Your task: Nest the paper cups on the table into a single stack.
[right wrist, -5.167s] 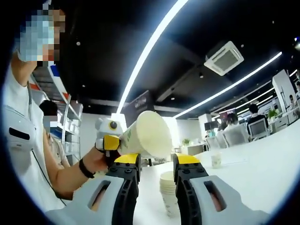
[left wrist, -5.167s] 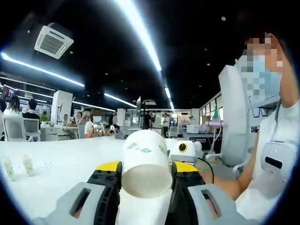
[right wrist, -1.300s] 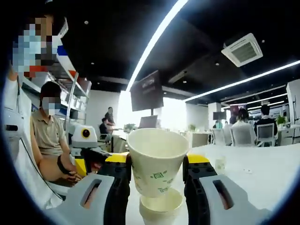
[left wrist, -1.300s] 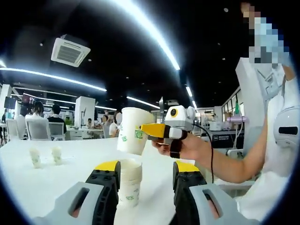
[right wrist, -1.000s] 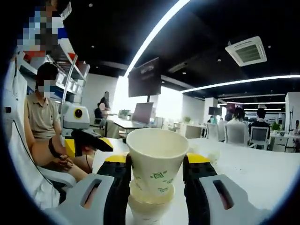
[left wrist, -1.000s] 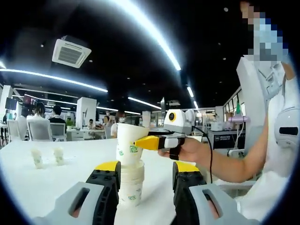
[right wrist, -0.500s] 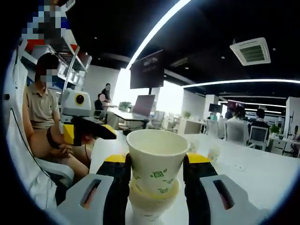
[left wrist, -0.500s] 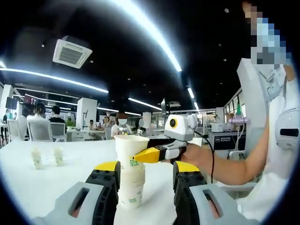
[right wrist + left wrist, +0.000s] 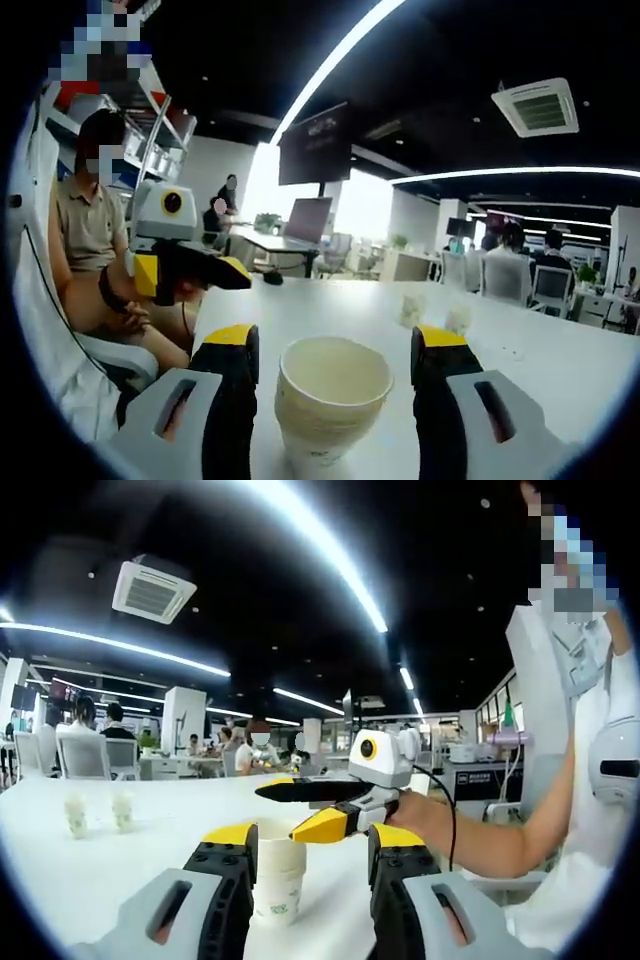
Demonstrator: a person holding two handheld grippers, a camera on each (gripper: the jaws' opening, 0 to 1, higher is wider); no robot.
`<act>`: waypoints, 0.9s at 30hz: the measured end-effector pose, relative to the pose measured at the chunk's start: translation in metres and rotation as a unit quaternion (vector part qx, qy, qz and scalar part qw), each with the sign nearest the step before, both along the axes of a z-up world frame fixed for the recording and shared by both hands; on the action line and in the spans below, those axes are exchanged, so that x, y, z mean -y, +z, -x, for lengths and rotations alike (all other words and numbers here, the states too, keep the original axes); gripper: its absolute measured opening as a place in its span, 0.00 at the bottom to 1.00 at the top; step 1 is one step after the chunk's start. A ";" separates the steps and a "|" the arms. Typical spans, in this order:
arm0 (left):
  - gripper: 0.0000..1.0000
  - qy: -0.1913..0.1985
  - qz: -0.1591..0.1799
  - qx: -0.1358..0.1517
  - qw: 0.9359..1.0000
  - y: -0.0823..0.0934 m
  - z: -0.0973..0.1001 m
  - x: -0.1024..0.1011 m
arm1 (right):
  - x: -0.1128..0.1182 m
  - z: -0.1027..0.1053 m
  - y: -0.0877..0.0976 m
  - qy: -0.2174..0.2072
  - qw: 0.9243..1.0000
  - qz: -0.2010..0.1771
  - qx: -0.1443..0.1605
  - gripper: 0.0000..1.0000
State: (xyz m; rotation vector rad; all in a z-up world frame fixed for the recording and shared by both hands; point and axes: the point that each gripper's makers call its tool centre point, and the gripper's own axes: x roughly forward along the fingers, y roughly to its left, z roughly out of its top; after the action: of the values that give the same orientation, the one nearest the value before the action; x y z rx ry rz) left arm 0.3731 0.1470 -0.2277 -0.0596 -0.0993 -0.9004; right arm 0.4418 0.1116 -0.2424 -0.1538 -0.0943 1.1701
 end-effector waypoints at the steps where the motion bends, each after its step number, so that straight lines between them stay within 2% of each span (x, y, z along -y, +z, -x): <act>1: 0.47 0.001 0.002 0.000 1.000 0.000 0.000 -0.001 | 0.001 0.001 0.000 -0.001 1.000 -0.008 -0.005 0.69; 7: 0.48 0.007 0.006 -0.004 1.000 -0.004 -0.006 -0.006 | 0.002 0.010 0.003 -0.001 0.999 -0.036 -0.015 0.70; 12: 0.49 0.031 0.023 -0.008 0.999 -0.002 -0.018 -0.026 | 0.005 0.019 0.010 -0.008 0.998 -0.062 -0.013 0.69; 19: 0.51 0.041 0.025 -0.016 0.999 -0.003 -0.030 -0.037 | 0.009 0.033 0.023 -0.001 0.996 -0.087 -0.009 0.68; 24: 0.52 0.055 0.015 -0.020 0.998 -0.010 -0.051 -0.047 | 0.011 0.047 0.030 0.010 0.994 -0.104 -0.007 0.67; 27: 0.54 0.080 0.025 -0.001 0.997 -0.014 -0.074 -0.060 | 0.012 0.058 0.041 0.036 0.989 -0.143 -0.017 0.64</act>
State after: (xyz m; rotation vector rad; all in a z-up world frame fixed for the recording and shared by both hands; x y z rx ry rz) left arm 0.4471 0.2075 -0.2421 -0.0973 -0.1228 -0.7384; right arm 0.3837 0.0998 -0.2015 0.1241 -0.2378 1.2185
